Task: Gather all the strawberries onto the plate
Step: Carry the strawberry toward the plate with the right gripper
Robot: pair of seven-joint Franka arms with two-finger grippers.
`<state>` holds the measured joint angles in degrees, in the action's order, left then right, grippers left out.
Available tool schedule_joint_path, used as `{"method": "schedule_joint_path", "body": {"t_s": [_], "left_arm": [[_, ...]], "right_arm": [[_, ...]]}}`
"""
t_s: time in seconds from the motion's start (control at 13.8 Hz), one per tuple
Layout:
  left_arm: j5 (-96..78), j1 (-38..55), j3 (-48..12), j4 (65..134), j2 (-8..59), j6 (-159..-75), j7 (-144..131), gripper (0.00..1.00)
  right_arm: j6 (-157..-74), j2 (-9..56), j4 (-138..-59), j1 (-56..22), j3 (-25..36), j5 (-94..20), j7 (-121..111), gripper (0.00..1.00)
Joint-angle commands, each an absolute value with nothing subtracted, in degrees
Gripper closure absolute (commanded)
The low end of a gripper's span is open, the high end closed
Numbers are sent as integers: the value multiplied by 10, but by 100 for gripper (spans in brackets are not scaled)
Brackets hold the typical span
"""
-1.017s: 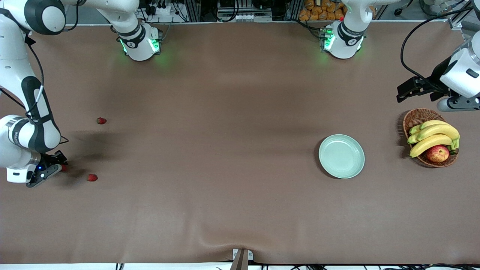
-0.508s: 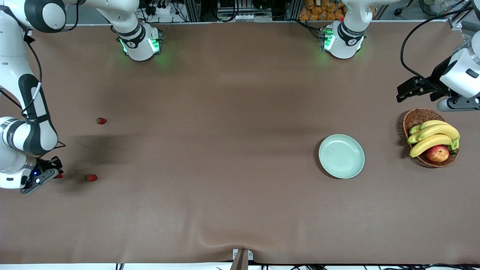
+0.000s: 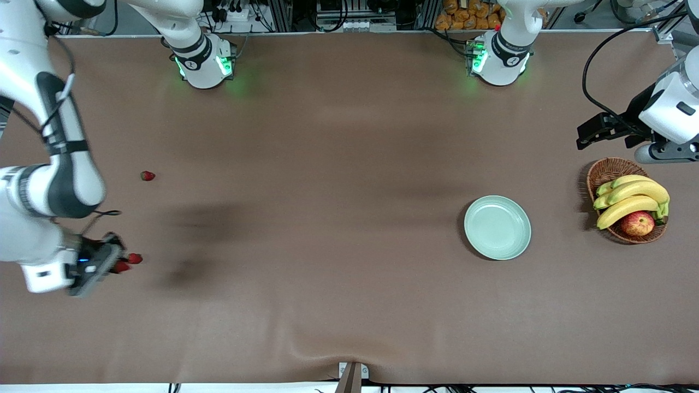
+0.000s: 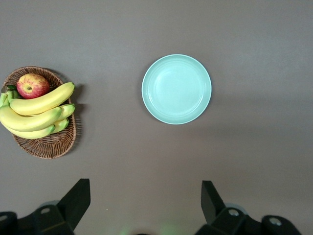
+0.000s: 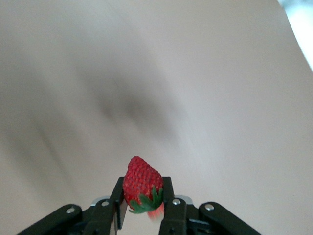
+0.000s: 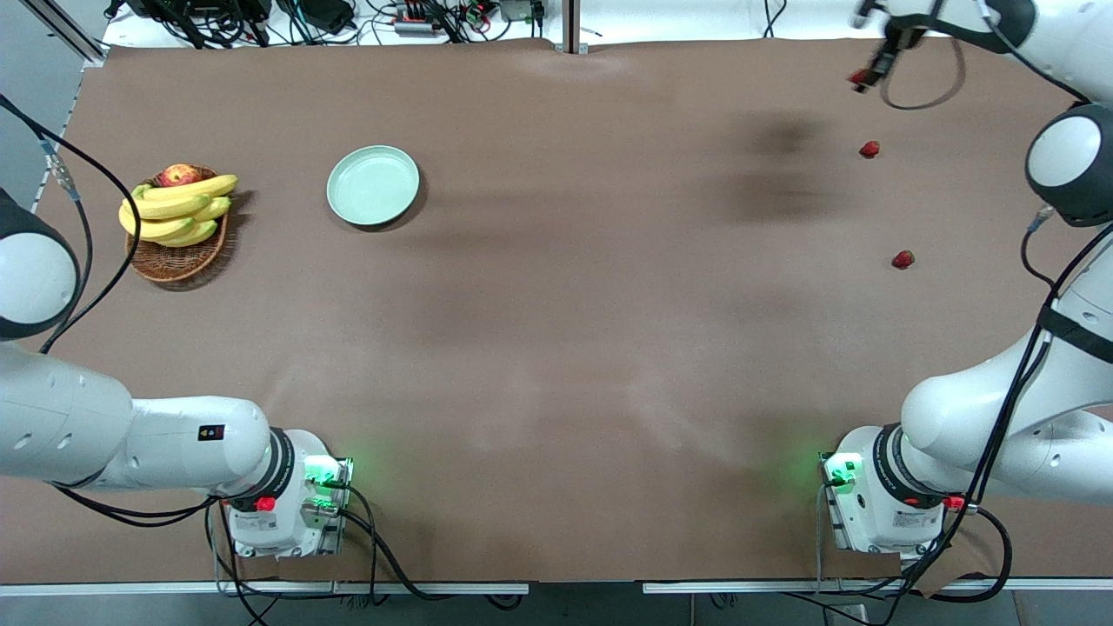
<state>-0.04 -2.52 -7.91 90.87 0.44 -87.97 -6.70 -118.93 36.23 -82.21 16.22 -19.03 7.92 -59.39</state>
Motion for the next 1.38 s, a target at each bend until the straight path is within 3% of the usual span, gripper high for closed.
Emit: {"method": "schedule_joint_path", "body": {"t_s": [0.0,0.22,0.58,0.94,1.16,1.23,1.31], "left_arm": [[-4,-27,-82,906,5,-880,-73,0],[-4,-27,-82,906,8,-880,-73,0],[-4,-30,-81,907,8,-880,-72,0],[-5,-33,-78,925,14,-884,-72,0],[-5,-32,-77,934,27,-896,-72,0],[-5,-31,-77,934,33,-898,-72,0],[-8,-31,-77,933,39,-904,-72,0]], "right_arm": [[-1188,366,-826,101,-210,82,-550,100],[-1211,378,-826,-10,-209,86,-438,100],[-1323,426,-825,-164,-200,92,-249,100],[-1366,475,-801,-332,-105,92,-83,100],[-1365,511,-771,-378,-79,93,-20,100],[-1365,519,-767,-389,-65,93,-15,98],[-1365,523,-763,-404,-49,93,-11,82]]}}
